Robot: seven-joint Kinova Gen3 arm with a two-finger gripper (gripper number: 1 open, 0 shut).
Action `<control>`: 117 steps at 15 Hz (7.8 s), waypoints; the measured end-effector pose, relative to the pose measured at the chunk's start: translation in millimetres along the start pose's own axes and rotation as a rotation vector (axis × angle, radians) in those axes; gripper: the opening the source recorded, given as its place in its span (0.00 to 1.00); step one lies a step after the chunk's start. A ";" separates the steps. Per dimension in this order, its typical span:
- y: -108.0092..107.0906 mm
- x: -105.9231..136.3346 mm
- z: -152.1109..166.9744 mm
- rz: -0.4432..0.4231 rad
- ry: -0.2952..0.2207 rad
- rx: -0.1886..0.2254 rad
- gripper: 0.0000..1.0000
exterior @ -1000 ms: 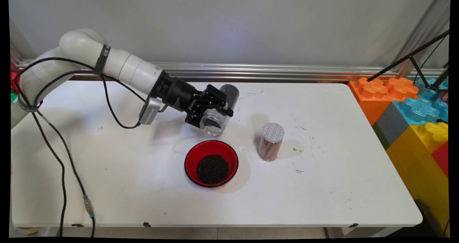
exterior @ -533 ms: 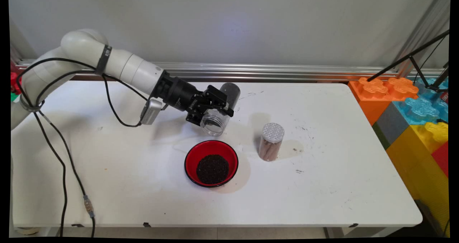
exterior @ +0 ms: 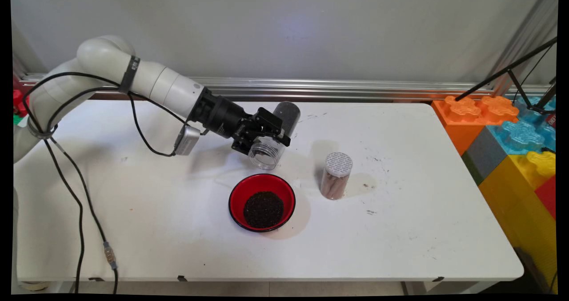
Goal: Pour the black seasoning powder in the red bowl
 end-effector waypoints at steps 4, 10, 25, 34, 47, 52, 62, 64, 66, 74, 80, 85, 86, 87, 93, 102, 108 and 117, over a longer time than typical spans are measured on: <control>-0.8 -0.3 1.3 0.032 0.003 -0.001 0.00; -2.4 0.5 4.0 0.091 0.006 -0.002 0.00; -9.8 14.1 7.7 0.119 -0.074 -0.027 0.00; -12.5 19.6 8.8 0.176 -0.122 -0.053 0.00; -15.8 28.6 6.5 0.288 -0.151 -0.091 0.00; -18.7 33.1 5.3 0.316 -0.161 -0.096 0.00; -25.8 44.2 -1.8 0.362 -0.177 -0.095 0.00; -26.9 46.0 -2.4 0.370 -0.178 -0.094 0.00; -27.7 47.6 -2.8 0.377 -0.179 -0.093 0.00; -31.0 52.5 -5.8 0.410 -0.182 -0.088 0.00; -33.1 53.4 -8.0 0.432 -0.190 -0.085 0.00; -34.7 53.9 -7.8 0.447 -0.192 -0.083 0.00; -35.1 54.0 -8.0 0.450 -0.193 -0.082 0.00; -35.5 54.2 -8.4 0.452 -0.193 -0.081 0.00; -37.9 55.9 -11.9 0.463 -0.194 -0.078 0.00; -40.8 58.3 -18.7 0.471 -0.196 -0.073 0.00; -43.3 58.2 -21.9 0.472 -0.199 -0.072 0.00; -47.3 54.9 -27.6 0.472 -0.203 -0.069 0.00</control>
